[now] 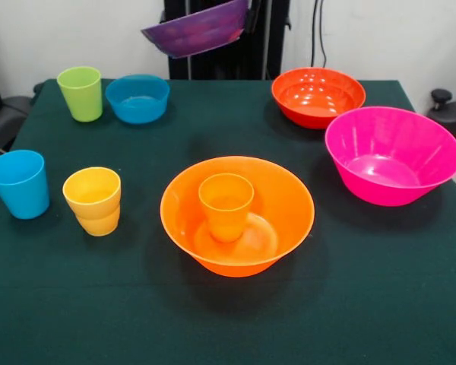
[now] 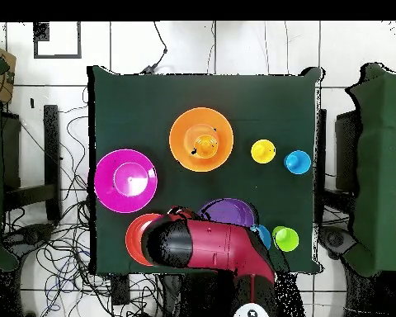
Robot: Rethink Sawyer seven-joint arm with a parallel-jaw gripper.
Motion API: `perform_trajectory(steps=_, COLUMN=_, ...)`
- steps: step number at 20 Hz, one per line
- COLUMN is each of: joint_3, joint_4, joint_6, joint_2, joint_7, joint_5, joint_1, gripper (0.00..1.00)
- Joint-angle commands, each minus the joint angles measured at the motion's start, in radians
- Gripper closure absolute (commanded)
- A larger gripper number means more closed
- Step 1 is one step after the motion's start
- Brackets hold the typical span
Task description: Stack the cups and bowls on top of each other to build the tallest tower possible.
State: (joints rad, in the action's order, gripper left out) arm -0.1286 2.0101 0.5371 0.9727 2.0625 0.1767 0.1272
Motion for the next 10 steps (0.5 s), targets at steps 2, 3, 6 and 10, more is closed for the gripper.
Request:
perform_trajectory(steps=2, joint_3=-0.005, joint_4=0.116, joint_6=-0.21, joint_2=0.051, joint_7=0.311, joint_5=-0.155, joint_1=0.003, gripper=1.0)
perform_trajectory(steps=3, joint_3=-0.02, joint_4=0.098, joint_6=-0.172, joint_2=0.057, joint_7=0.316, joint_5=-0.162, joint_1=-0.015, gripper=1.0)
perform_trajectory(steps=6, joint_3=-0.076, joint_4=-0.007, joint_6=-0.025, joint_2=0.039, joint_7=0.357, joint_5=-0.193, joint_1=-0.069, gripper=1.0)
perform_trajectory(steps=10, joint_3=-0.135, joint_4=-0.186, joint_6=0.099, joint_2=-0.066, joint_7=0.403, joint_5=-0.21, joint_1=-0.107, gripper=1.0)
